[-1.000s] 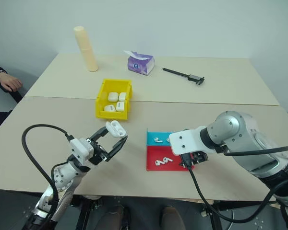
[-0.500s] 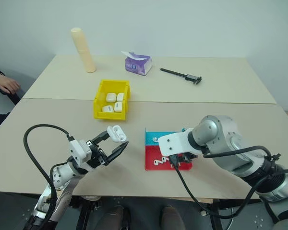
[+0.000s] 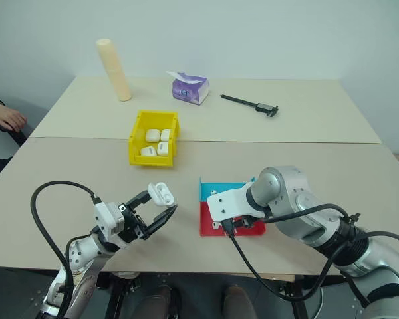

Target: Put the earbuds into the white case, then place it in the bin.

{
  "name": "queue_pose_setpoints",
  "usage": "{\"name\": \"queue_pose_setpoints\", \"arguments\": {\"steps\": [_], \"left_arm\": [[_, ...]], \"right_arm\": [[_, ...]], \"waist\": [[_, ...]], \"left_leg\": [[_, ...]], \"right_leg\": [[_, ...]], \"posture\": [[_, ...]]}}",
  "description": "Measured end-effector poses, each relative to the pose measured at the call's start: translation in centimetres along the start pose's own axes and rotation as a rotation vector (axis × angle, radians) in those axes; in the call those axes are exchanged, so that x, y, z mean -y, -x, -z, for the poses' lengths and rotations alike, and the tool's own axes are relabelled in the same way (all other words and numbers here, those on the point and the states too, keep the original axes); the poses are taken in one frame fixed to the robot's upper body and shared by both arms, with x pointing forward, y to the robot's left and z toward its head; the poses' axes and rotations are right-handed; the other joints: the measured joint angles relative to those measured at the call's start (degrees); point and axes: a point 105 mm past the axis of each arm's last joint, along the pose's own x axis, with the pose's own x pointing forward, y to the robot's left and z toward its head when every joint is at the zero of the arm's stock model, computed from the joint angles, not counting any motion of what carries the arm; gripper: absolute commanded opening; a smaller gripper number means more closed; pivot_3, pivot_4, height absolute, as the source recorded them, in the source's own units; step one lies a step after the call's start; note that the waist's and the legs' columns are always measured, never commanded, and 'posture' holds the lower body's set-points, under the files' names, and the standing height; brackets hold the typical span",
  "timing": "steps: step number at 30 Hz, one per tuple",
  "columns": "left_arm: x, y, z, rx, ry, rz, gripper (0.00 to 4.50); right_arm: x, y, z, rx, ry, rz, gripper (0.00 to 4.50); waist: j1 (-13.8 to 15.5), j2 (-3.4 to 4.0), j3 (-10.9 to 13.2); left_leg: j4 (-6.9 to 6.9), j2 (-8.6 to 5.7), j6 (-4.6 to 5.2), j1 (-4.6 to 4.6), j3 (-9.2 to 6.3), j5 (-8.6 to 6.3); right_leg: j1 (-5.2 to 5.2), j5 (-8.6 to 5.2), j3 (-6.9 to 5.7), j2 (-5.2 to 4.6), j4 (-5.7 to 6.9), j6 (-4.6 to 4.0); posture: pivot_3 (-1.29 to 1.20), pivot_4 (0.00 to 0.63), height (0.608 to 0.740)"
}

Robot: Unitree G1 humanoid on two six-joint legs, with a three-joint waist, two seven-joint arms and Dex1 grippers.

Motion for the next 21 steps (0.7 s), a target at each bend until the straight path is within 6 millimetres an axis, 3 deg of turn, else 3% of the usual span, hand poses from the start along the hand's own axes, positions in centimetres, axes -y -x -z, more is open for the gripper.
{"name": "queue_pose_setpoints", "arguments": {"steps": [21], "left_arm": [[0.3, 0.0, 0.4, -0.042, 0.012, -0.020, 2.72]], "right_arm": [[0.0, -1.2, -0.7, 0.013, -0.033, -0.012, 2.56]], "waist": [[-0.5, 0.00, 0.0]], "left_leg": [[0.00, 0.00, 0.00, 0.00, -0.02, 0.00]], "right_leg": [[0.00, 0.00, -0.01, 0.00, 0.01, -0.01]], "posture": [[0.00, 0.150, 0.740]]}}
